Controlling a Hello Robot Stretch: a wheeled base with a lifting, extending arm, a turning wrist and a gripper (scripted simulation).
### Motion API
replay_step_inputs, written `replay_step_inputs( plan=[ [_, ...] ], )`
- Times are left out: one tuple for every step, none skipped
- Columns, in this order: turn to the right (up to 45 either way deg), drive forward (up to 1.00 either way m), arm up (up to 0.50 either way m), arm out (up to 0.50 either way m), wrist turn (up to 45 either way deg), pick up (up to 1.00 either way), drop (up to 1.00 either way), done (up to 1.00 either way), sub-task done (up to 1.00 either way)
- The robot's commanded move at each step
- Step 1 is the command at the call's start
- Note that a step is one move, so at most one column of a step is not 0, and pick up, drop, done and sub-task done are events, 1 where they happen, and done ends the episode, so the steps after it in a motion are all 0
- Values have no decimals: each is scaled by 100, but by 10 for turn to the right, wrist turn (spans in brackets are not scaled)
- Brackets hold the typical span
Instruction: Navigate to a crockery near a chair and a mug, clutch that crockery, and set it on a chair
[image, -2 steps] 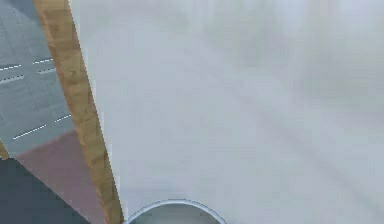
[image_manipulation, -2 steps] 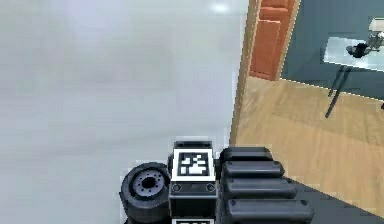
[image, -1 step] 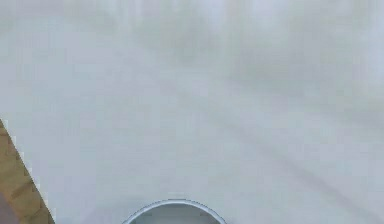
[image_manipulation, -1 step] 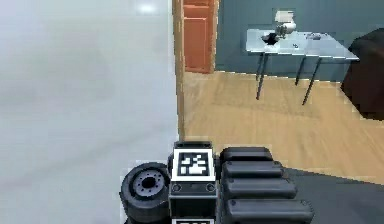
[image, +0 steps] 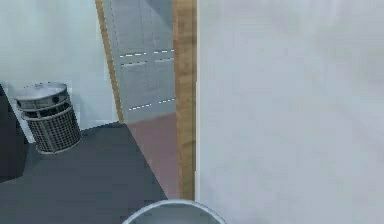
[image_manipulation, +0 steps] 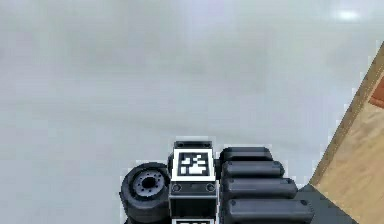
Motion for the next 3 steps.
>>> replay_step_inputs(
  plan=[
    [-210,0,0,0,0,0,0,0,0],
    [450,0,0,0,0,0,0,0,0],
    [330,0,0,0,0,0,0,0,0]
  ],
)
